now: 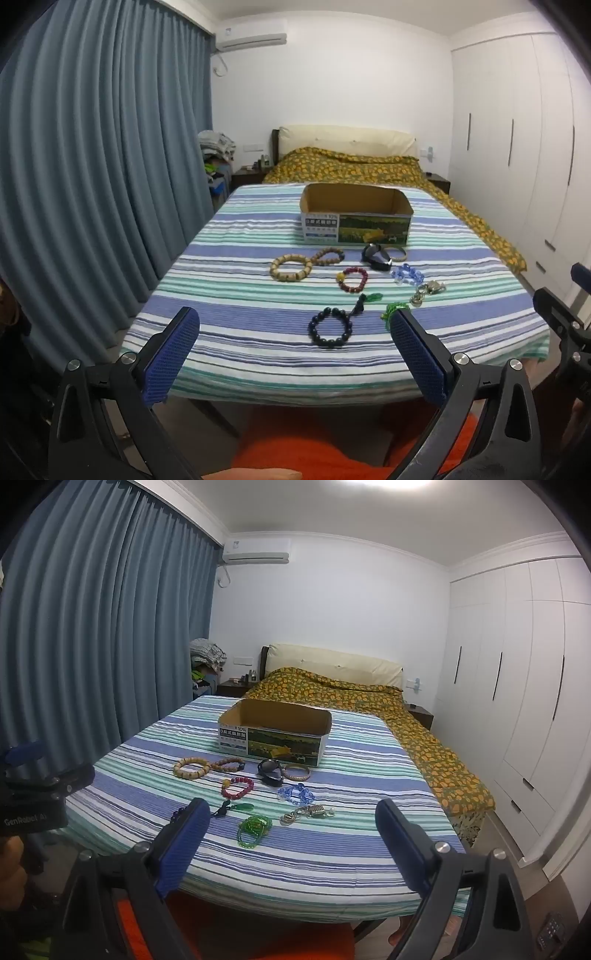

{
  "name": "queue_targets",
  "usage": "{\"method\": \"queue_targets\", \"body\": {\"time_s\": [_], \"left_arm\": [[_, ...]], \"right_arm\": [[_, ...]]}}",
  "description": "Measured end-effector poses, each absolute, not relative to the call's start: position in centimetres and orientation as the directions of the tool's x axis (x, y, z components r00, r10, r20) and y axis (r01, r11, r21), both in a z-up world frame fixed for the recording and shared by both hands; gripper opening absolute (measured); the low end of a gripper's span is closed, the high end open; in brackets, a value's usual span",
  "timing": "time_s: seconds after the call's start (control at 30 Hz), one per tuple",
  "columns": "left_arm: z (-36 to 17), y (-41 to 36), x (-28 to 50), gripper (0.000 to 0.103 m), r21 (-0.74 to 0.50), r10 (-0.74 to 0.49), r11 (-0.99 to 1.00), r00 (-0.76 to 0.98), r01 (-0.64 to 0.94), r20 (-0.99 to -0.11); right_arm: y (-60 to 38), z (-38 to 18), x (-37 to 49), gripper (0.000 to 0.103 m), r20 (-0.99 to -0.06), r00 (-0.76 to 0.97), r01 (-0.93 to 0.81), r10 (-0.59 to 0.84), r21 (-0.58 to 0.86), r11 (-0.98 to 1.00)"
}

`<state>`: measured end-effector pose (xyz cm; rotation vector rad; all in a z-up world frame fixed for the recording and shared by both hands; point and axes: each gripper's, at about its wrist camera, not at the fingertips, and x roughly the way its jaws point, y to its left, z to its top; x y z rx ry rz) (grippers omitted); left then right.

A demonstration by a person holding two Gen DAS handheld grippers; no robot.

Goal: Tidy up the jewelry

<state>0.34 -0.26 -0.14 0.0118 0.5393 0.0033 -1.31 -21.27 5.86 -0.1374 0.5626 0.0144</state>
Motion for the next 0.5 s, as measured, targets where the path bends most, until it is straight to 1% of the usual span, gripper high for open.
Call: {"method": "queue_targets", "body": {"time_s": [0.5], "left_arm": [[-0.6, -0.71, 0.04, 0.103, 0.028, -0.003, 0.999, 0.856, 0.02, -0.517]], "right_arm": [[-21.47, 6.26, -1.28, 0.093, -0.529, 0.849, -0.055, -0.018, -0.121, 0.991]]}}
